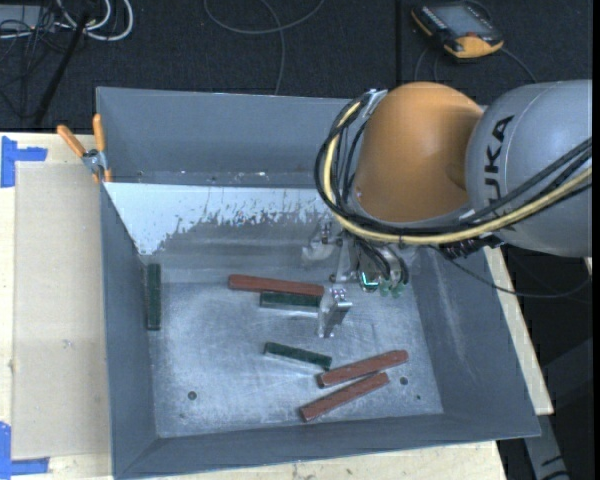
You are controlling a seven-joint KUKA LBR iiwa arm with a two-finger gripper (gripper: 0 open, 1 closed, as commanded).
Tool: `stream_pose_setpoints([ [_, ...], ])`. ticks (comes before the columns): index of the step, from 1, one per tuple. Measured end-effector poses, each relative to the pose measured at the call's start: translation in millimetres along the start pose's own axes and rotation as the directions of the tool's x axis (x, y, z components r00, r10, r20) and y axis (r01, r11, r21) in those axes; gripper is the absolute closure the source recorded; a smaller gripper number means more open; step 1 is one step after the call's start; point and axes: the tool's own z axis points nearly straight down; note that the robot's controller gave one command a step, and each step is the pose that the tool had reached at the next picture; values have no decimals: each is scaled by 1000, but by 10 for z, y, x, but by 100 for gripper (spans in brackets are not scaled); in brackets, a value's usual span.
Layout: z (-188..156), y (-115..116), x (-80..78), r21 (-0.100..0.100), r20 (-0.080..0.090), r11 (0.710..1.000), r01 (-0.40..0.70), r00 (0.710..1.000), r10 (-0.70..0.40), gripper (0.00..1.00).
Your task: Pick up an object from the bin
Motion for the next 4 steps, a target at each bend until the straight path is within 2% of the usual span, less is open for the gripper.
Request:
stream_pose_setpoints([
  [1, -41, -4, -15, 0, 7, 1000, -2, 1000, 2, 0],
  [2, 504, 25, -25, 0, 14, 999, 51, 999, -51, 0],
  [3, 1150, -233, 264, 0, 8, 997, 74, 997, -74, 0],
  [4, 1436, -151, 418, -3, 21, 1000, -27, 999, 27, 100],
])
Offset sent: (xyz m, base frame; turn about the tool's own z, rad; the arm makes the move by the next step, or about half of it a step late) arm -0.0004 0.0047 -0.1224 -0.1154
